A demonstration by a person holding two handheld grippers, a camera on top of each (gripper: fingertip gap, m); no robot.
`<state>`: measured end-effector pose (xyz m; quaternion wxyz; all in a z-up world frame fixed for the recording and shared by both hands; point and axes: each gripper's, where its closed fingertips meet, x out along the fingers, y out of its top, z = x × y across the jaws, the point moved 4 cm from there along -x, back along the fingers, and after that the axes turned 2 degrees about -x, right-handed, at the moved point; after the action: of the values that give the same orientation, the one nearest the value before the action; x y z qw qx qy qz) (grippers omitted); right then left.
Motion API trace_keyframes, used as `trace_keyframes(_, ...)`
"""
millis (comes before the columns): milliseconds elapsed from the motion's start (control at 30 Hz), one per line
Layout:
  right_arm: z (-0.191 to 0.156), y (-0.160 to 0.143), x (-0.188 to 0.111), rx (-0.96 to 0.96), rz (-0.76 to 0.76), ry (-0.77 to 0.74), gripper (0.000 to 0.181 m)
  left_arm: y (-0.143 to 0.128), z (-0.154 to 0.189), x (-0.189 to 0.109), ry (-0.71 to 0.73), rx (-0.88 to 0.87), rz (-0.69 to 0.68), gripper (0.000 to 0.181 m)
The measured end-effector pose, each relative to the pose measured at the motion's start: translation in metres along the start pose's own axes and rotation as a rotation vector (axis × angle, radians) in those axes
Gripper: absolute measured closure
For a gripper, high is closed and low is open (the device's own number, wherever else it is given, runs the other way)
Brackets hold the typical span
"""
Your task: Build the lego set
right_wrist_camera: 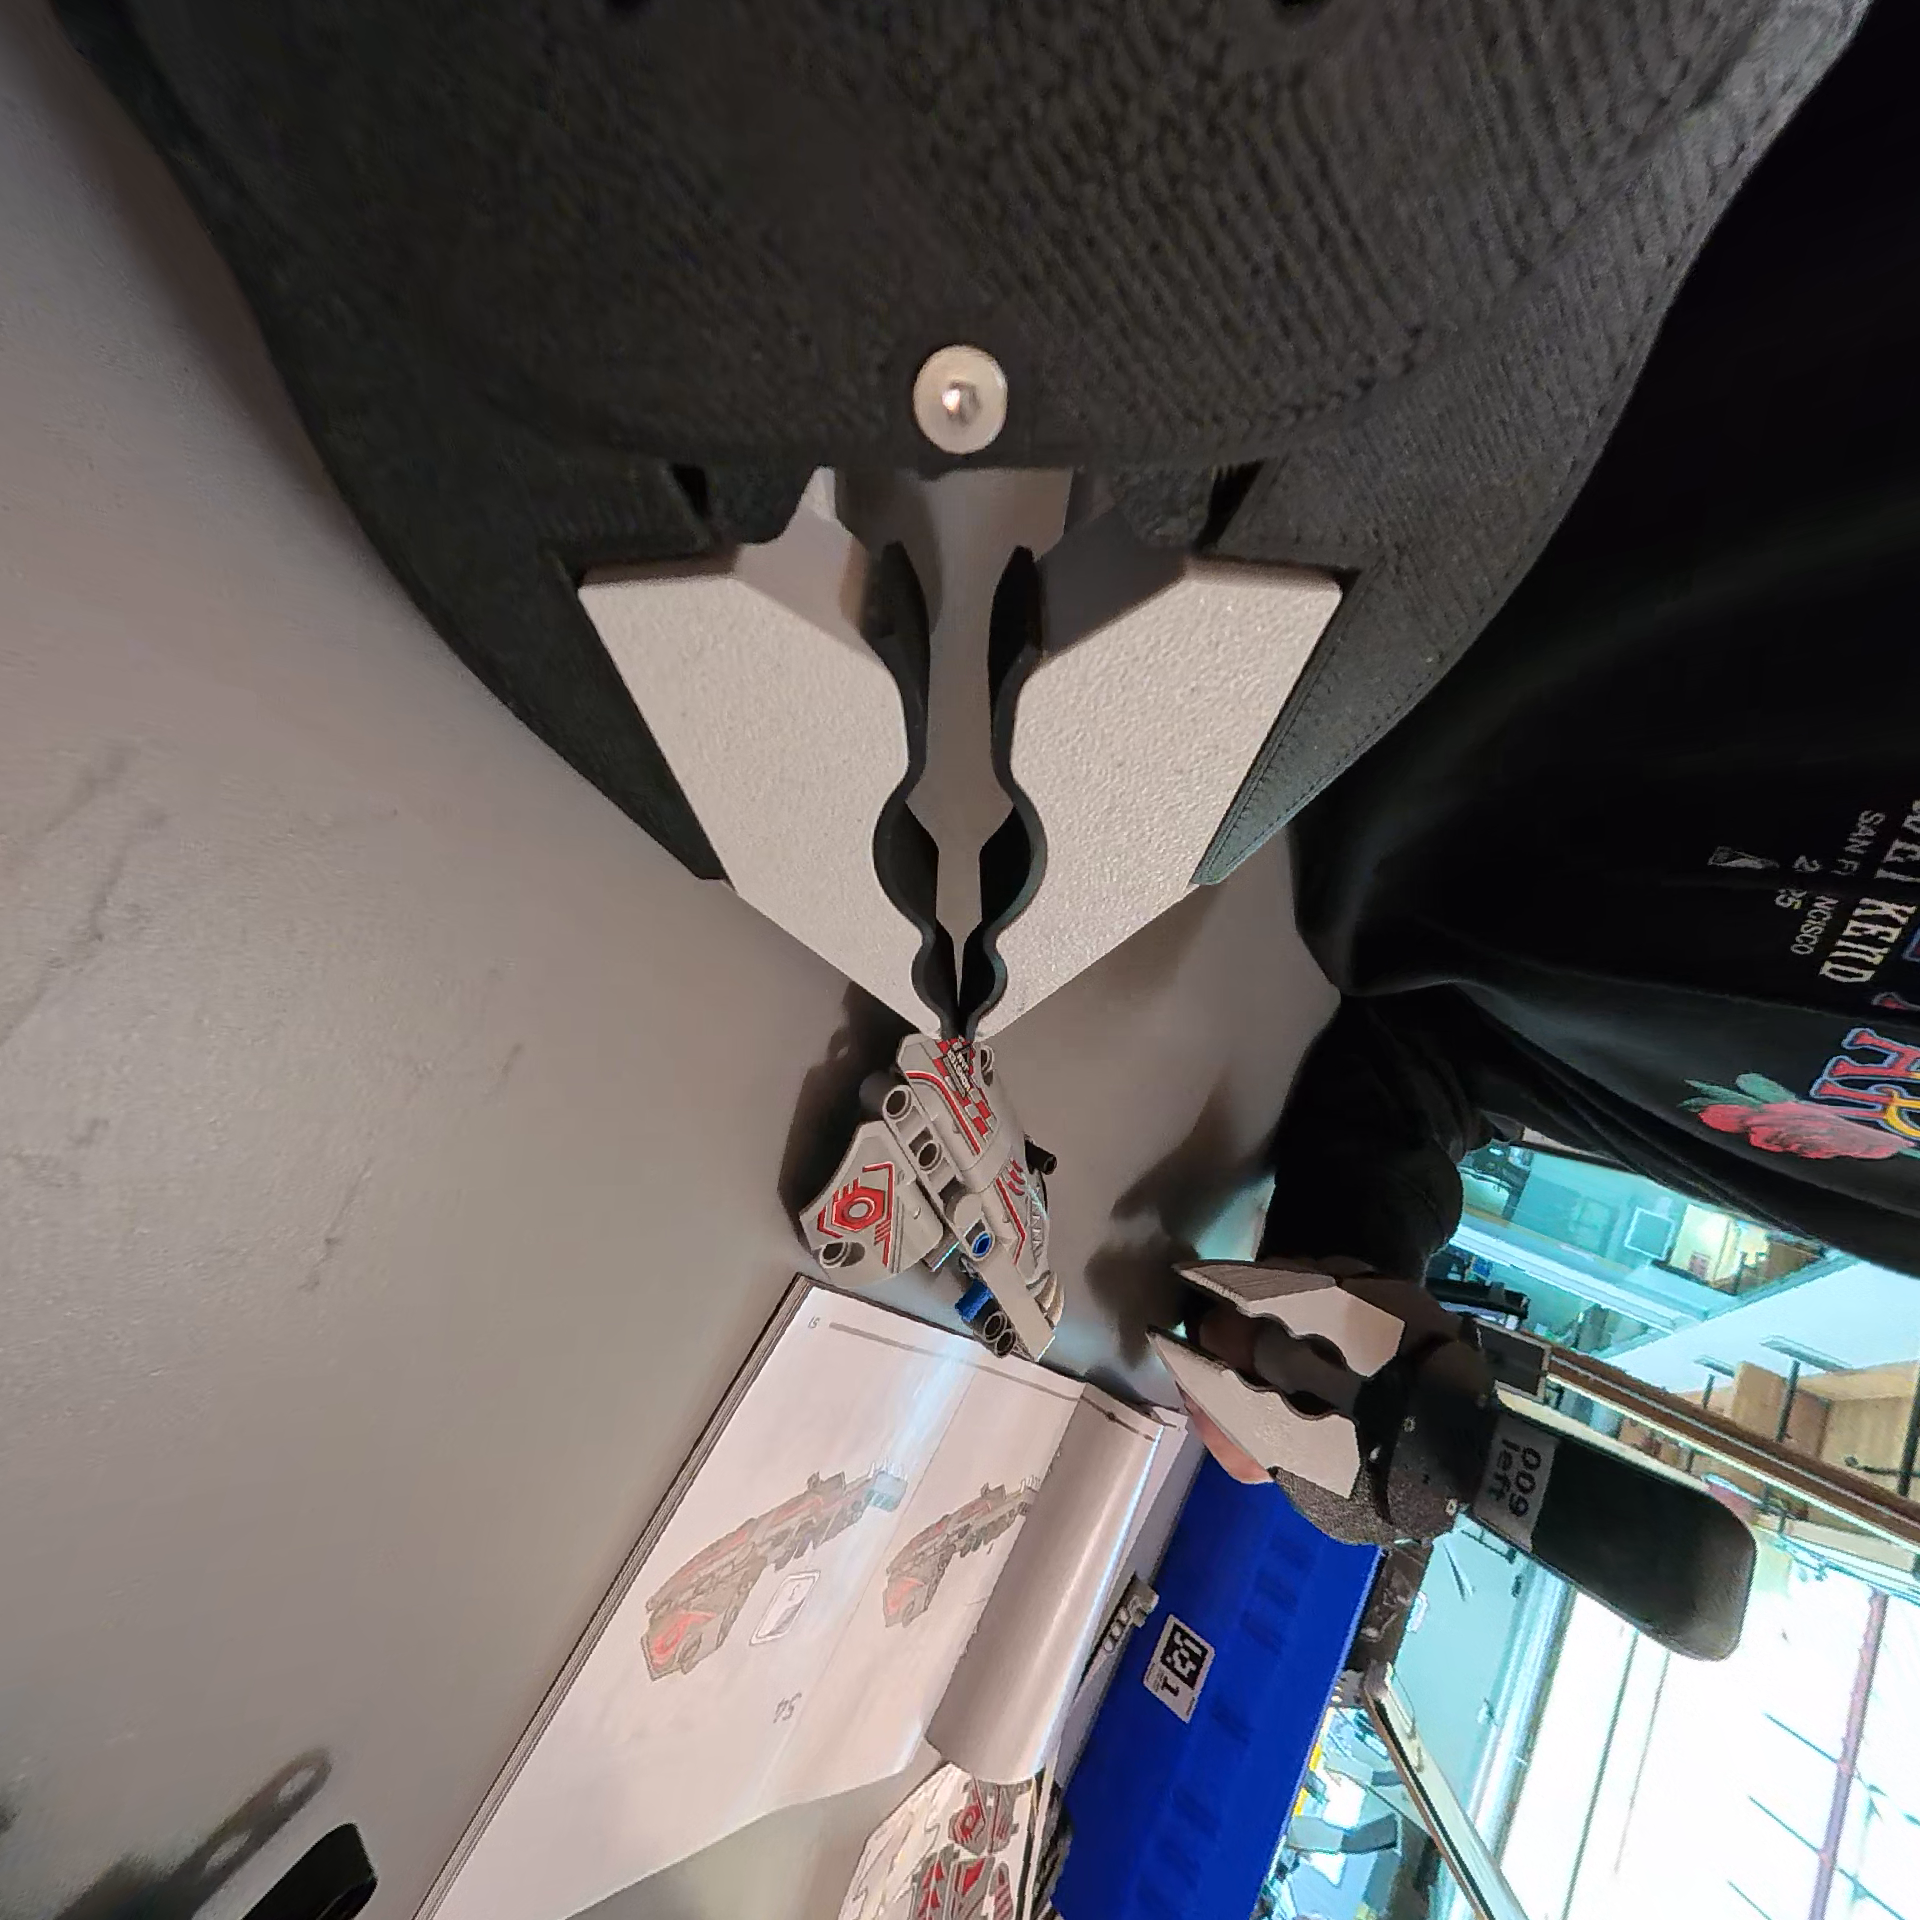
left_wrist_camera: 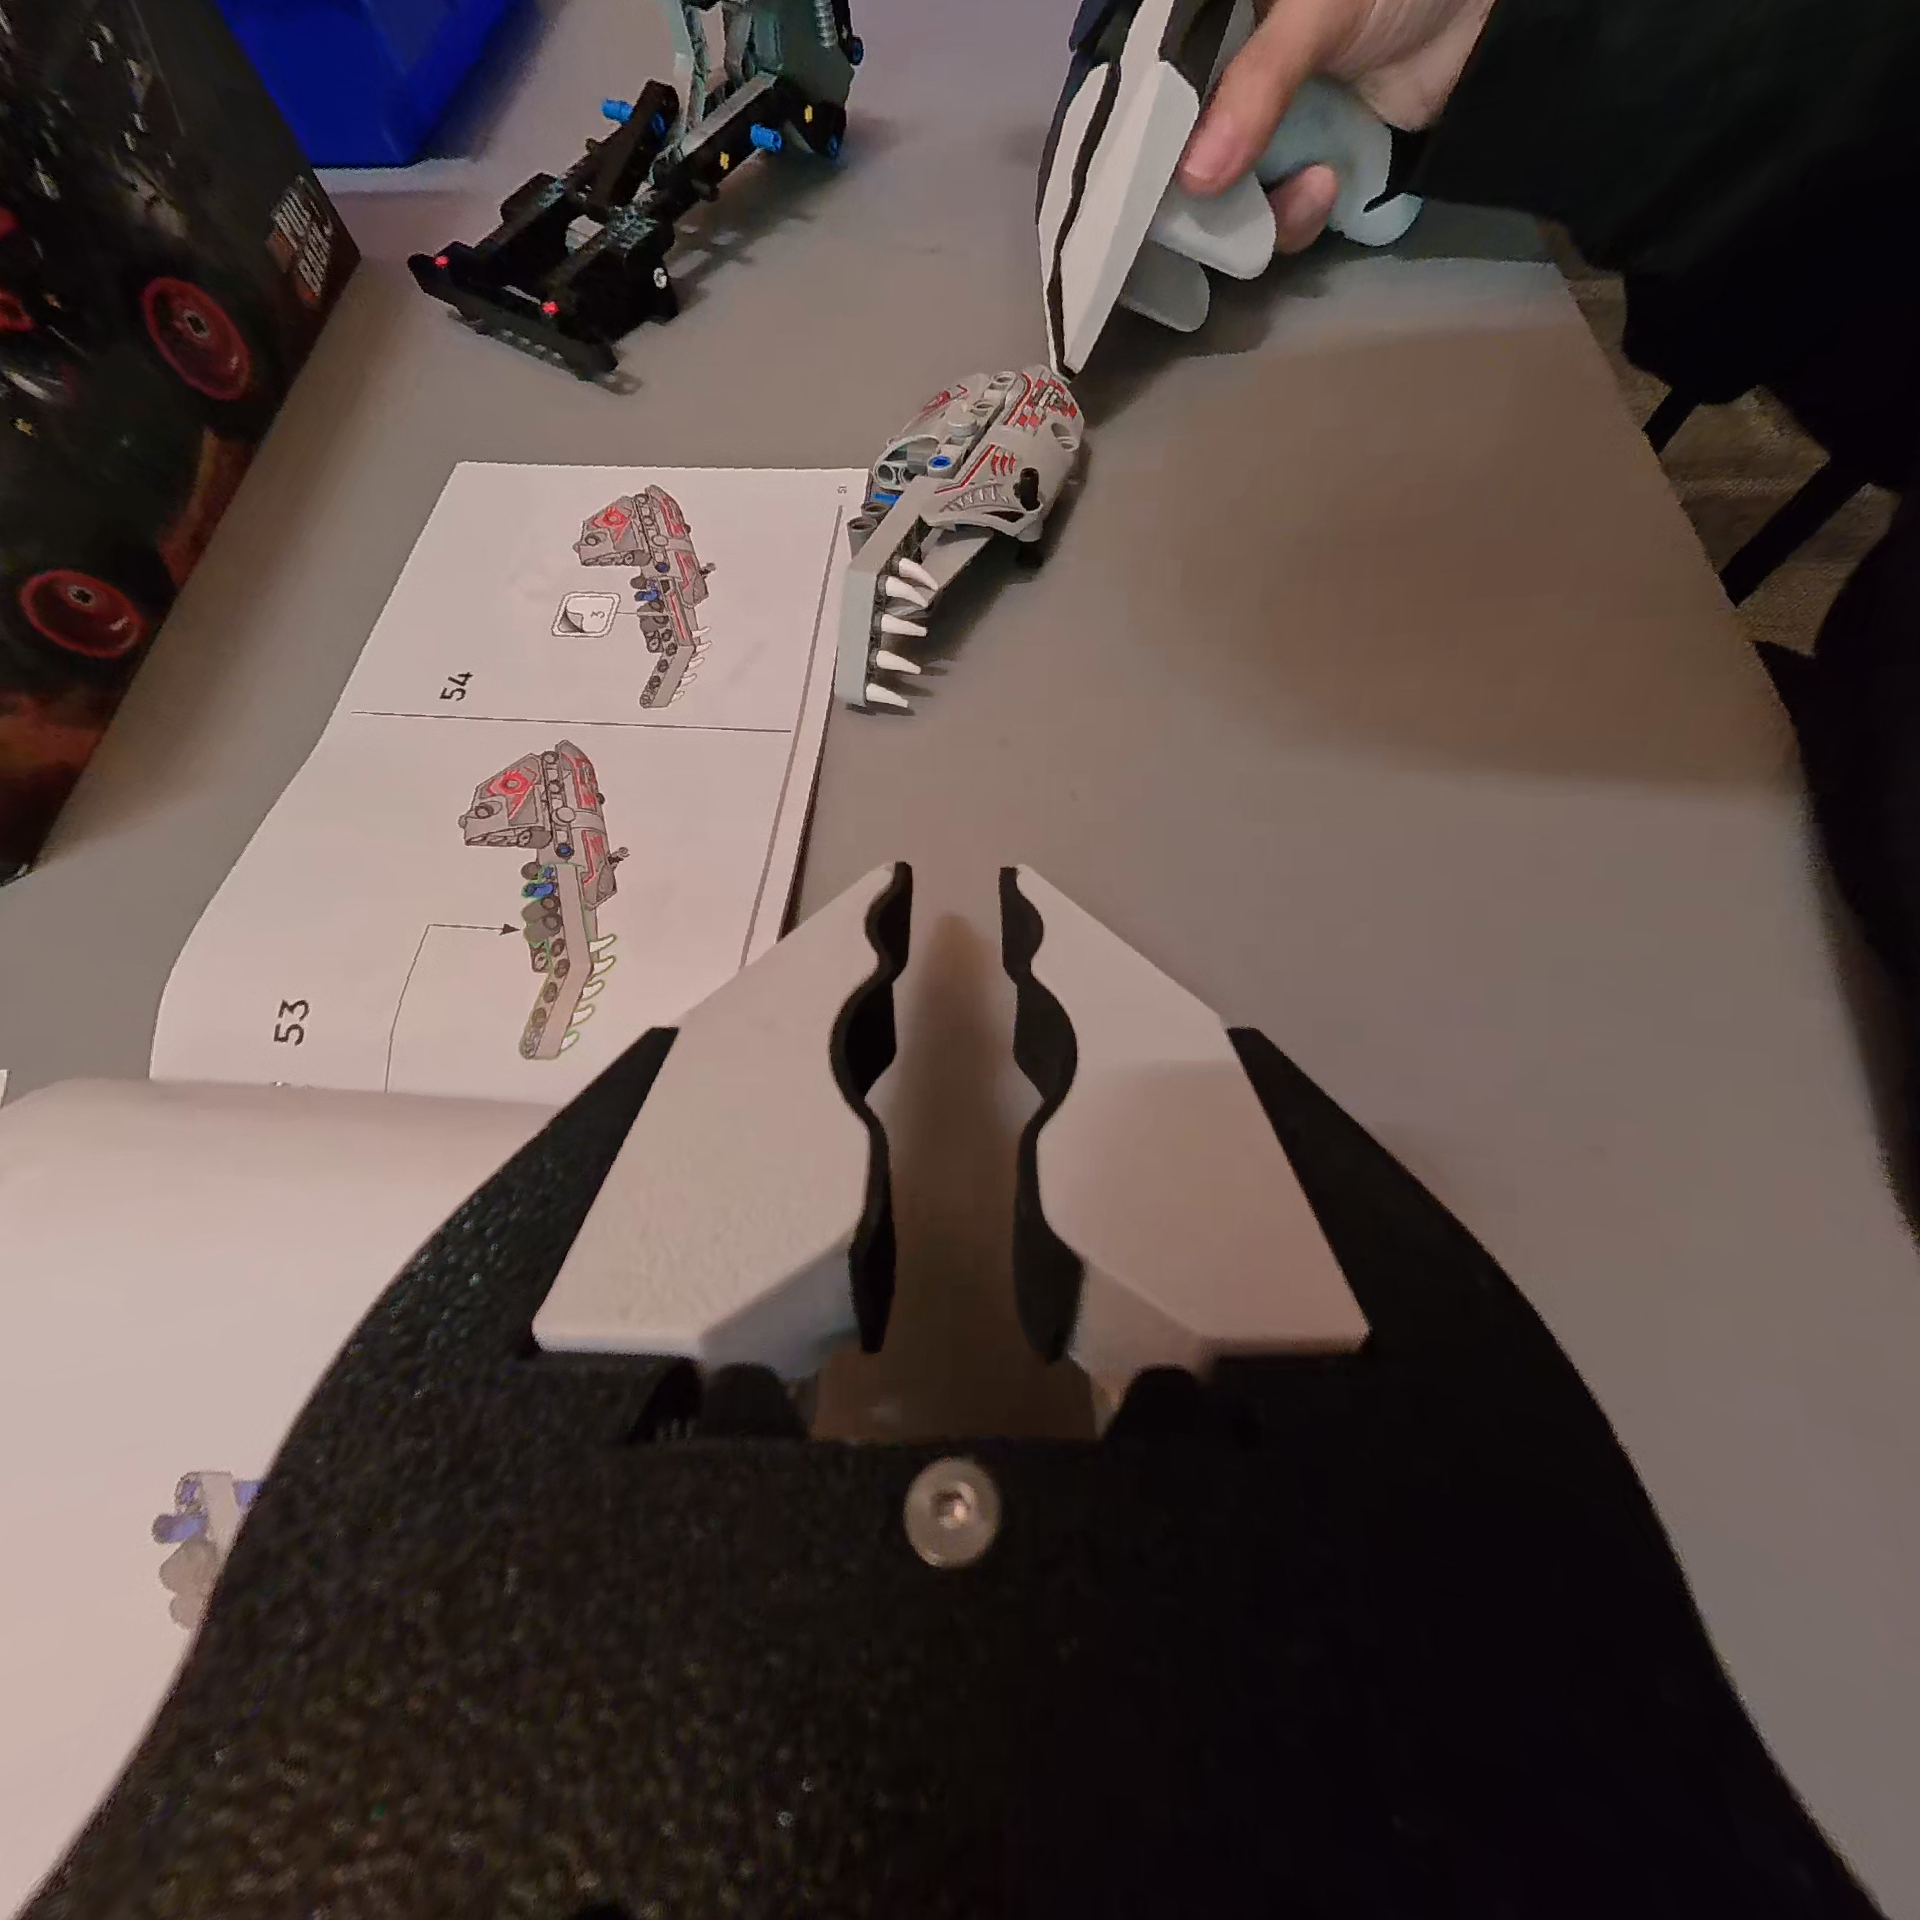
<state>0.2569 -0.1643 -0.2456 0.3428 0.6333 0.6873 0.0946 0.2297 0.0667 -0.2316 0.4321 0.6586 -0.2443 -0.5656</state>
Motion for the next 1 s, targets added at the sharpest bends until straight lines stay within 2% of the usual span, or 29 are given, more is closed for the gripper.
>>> trace_keyframes(167,0.000,0.000,0.000,0.003,0.000,0.002,0.181,0.000,-0.001,0.001,0.000,-0.005,-0.005,0.172)
trace_keyframes(267,0.000,0.000,0.000,0.004,0.001,0.002,0.181,0.005,-0.009,-0.006,0.067,-0.023,0.052,0.165)
trace_keyframes(333,0.000,0.000,0.000,0.005,0.001,0.002,0.181,0.013,-0.031,-0.028,0.231,-0.053,0.063,0.159)
trace_keyframes(400,0.000,0.000,0.000,0.003,0.001,0.000,0.181,0.016,-0.069,-0.070,0.495,-0.118,0.006,0.157)
trace_keyframes(433,0.000,0.000,0.000,0.004,0.001,0.001,0.181,0.014,-0.091,-0.094,0.624,-0.180,-0.023,0.155)
trace_keyframes(500,0.000,0.000,0.000,0.004,0.000,0.000,0.181,0.004,-0.128,-0.128,0.763,-0.320,-0.082,0.149)
trace_keyframes(567,0.000,0.000,0.000,0.005,-0.002,0.001,0.181,-0.016,-0.158,-0.136,0.762,-0.486,-0.130,0.148)
trace_keyframes(633,0.000,0.000,0.000,0.005,-0.001,0.003,0.181,-0.033,-0.175,-0.127,0.683,-0.649,-0.135,0.142)
trace_keyframes(700,0.000,0.001,0.000,0.004,0.002,0.004,0.181,-0.042,-0.190,-0.119,0.647,-0.739,-0.100,0.141)
trace_keyframes(833,0.000,0.001,-0.001,0.004,0.002,0.003,0.181,-0.051,-0.219,-0.116,0.704,-0.744,-0.124,0.143)
trace_keyframes(933,0.000,0.001,-0.001,0.004,0.001,0.004,0.181,-0.054,-0.228,-0.108,0.676,-0.771,-0.148,0.148)
trace_keyframes(1000,0.000,0.001,-0.001,0.004,0.002,0.006,0.181,-0.054,-0.231,-0.107,0.671,-0.779,-0.134,0.160)
